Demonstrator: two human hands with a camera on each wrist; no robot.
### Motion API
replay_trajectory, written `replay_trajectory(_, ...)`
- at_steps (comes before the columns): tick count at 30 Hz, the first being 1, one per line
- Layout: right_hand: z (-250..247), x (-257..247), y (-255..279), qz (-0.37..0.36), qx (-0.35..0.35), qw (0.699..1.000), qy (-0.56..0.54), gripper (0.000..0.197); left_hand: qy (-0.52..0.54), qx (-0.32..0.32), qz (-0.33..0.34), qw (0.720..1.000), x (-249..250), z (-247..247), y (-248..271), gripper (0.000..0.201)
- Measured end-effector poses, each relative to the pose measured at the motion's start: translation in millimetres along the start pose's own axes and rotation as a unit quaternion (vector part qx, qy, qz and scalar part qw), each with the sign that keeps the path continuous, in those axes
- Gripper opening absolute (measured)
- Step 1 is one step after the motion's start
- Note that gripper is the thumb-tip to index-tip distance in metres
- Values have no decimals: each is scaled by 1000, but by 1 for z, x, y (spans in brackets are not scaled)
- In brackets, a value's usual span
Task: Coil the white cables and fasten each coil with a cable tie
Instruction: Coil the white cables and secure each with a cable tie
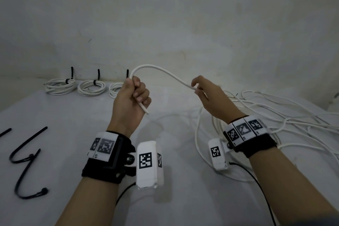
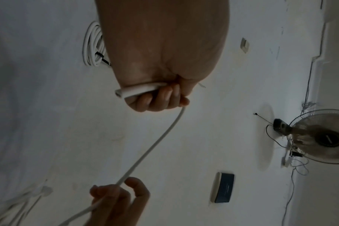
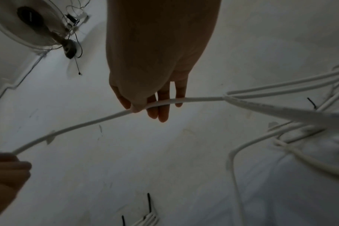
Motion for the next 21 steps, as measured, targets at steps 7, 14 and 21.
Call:
replay_trajectory(7, -4, 6, 8, -5, -3, 999, 39, 11, 4, 28, 44, 999, 9, 0, 0, 37)
replay_trajectory(14, 10, -35, 10, -78, -98, 988, 88, 13, -49, 56, 36, 997, -3, 3, -2, 38)
replay_trajectory(21, 16, -72, 13, -119, -146, 978, 93, 19, -115, 52, 4, 992, -28, 18, -11, 38)
Point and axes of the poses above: each hand's wrist, its own y-axis away from the middle knuckle, its own z-axis out of the palm, x = y × z, the point moved 5 cm from there along -y, towards the middle knuckle, and after that the axes turned 3 degrees about -y, right-handed, at the moved point
